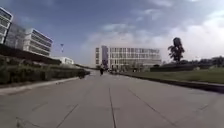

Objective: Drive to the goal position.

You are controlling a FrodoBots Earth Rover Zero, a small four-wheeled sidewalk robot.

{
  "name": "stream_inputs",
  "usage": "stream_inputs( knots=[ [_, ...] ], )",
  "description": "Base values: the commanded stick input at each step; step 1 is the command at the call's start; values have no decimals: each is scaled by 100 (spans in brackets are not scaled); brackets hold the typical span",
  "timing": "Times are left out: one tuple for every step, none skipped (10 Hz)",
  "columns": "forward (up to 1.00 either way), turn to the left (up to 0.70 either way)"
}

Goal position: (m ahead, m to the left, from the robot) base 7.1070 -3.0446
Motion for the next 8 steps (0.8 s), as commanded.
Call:
stream_inputs(
  knots=[
    [70, 11],
    [70, 35],
    [70, 35],
    [70, 35],
    [70, 35],
    [70, 35],
    [70, 32],
    [70, 23]
  ],
)
